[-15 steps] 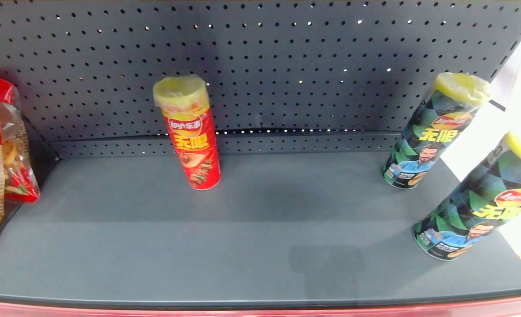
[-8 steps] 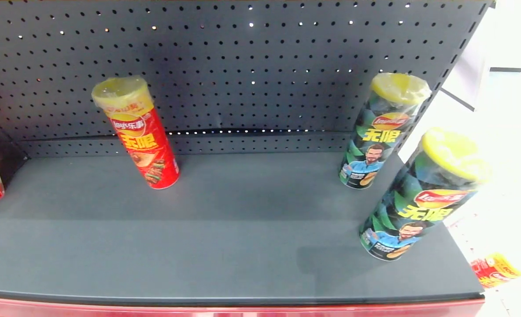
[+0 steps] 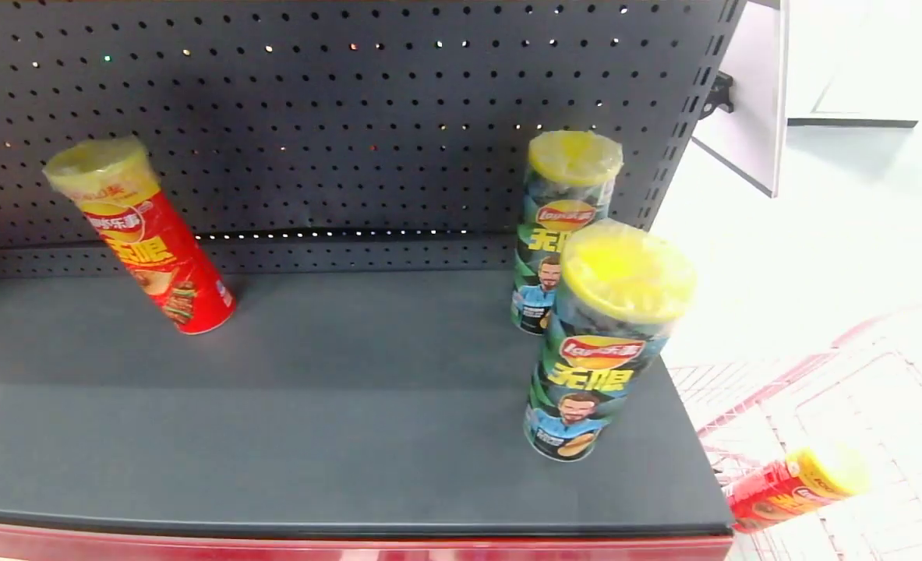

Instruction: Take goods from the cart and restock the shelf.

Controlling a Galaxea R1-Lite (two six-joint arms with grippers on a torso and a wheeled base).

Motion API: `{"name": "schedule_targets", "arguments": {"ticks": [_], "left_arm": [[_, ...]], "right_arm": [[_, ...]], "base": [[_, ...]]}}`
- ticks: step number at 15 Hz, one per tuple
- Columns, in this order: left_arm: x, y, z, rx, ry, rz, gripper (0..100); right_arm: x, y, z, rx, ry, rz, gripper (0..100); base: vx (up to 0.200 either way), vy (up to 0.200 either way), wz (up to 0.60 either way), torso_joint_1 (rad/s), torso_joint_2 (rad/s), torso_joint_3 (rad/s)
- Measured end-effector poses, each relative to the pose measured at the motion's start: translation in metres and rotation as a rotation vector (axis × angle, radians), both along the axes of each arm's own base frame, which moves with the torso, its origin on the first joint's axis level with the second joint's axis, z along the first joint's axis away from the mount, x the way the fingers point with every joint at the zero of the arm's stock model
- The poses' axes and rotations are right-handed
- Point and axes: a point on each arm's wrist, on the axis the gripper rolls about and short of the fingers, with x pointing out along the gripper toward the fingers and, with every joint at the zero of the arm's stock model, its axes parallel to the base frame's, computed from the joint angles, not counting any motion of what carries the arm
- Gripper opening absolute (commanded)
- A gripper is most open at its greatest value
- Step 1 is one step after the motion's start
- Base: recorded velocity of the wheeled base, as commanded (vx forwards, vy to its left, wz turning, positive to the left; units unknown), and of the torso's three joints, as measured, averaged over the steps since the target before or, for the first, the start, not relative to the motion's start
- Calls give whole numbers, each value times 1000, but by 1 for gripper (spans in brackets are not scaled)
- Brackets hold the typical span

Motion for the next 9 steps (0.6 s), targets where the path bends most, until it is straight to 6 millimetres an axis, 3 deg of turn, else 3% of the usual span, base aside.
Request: {"name": "schedule_targets", "arguments": {"ticks": [7,9], "left_arm": [[0,0,0,-1,0,0,100],[0,0,0,0,0,0,100]], "right_arm": [[0,0,0,1,0,0,100],[0,0,0,1,0,0,100]], "base": [[0,-200,0,1,4,2],[0,0,0,0,0,0]]}}
